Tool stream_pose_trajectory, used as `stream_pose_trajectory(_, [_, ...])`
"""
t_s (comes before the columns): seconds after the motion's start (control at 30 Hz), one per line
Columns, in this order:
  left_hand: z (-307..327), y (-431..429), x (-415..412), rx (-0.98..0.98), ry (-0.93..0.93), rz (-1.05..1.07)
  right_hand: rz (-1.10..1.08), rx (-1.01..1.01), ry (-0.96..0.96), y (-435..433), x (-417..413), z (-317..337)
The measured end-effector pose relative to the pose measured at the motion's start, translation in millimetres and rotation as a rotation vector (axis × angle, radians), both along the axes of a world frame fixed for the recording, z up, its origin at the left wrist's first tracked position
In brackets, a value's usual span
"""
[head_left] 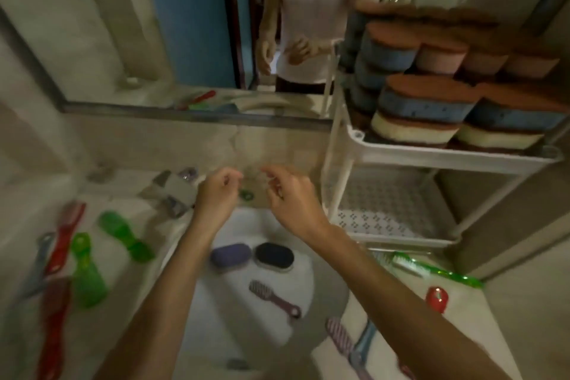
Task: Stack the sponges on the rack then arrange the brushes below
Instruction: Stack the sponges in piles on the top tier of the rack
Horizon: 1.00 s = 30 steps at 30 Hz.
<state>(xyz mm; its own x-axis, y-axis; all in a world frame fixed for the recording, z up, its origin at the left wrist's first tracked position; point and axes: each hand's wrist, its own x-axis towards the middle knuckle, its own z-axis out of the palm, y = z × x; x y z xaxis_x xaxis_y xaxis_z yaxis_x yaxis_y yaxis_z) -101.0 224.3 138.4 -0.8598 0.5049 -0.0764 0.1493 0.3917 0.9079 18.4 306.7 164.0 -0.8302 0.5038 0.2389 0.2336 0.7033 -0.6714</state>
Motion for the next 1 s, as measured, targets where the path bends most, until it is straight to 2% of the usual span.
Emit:
stream_pose_trajectory(0.1, [-64, -15, -5, -0.212, -0.118, -0.031, -0.017, -0.121, -0.24, -8, -17, -66])
stream_pose_trajectory(0.23, [-122, -22, -6, -0.63, -0.041, -0.169, -0.037, -0.2, -0.577, -1, -19, -148])
stream_pose_trajectory(0.27, [-134, -24, -8, -0.685, -0.044, -0.229, -0.038, -0.208, -0.642, 2, -19, -163])
stream_pose_trajectory(0.37, [-178, -32, -21, -0.69, -0.061, -0.346, -0.058, -0.229, -0.769, 10, -23, -203])
stream_pose_trajectory(0.53, [-237, -25, -53, -0.844, 0.107, -0.481, -0.076, -0.172, -0.853, 24, -44, -258])
stream_pose_trajectory(0.67, [-266, -17, -70, -0.956, 0.264, -0.579, -0.069, -0.024, -0.91, 35, -58, -288])
stream_pose_trajectory(0.87, [-268, -12, -73, -1.163, 0.473, -0.536, -0.145, 0.023, -1.014, 45, -67, -303])
stream_pose_trajectory(1.0, [-262, -14, -62, -1.109, 0.453, -0.487, -0.153, -0.023, -0.966, 40, -63, -302])
